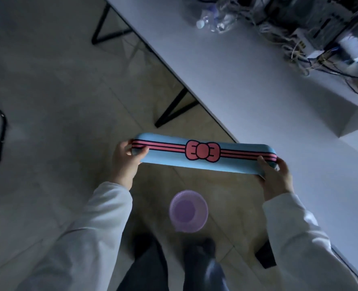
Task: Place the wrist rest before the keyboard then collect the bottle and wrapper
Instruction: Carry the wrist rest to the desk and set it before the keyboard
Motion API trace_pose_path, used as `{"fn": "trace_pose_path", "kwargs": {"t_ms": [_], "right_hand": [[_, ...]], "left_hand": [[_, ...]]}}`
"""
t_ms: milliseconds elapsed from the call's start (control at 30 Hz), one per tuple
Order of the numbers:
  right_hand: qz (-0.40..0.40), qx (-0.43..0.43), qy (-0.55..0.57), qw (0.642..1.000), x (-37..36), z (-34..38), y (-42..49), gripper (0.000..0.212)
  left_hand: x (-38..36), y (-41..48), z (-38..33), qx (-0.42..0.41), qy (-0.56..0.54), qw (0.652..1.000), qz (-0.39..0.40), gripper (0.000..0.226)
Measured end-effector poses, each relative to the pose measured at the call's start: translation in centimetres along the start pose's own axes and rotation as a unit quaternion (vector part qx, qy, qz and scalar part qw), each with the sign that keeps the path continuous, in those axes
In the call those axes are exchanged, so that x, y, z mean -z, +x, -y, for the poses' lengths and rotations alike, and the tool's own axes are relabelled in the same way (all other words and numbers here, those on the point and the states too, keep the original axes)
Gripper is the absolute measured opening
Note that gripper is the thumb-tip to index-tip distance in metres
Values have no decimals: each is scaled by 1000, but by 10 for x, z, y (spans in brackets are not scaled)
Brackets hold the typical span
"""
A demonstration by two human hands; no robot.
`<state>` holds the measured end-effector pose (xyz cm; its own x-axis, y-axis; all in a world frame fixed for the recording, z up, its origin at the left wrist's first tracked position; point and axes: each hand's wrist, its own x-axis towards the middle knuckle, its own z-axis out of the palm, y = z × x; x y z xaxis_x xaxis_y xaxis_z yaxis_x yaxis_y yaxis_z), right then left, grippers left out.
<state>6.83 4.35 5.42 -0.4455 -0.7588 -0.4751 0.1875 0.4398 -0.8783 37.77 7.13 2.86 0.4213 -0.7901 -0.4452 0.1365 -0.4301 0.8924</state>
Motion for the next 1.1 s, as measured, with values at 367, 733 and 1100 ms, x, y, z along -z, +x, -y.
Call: {"fn": "trace_pose_path", "kwargs": {"t_ms": [367, 733, 1100], "right_hand": [[90, 23, -53, 994, -189, -4, -47, 43], [142, 11, -63, 988, -332, 9, -17, 48], [176, 5, -57, 983, -481, 67, 42, 49]], "left_hand": [[166, 51, -17, -13, -70, 989, -132, 37], [225, 146, -61, -35, -97, 980, -172, 32], [246, 273, -142, -40, -95, 974, -204, 44]]}}
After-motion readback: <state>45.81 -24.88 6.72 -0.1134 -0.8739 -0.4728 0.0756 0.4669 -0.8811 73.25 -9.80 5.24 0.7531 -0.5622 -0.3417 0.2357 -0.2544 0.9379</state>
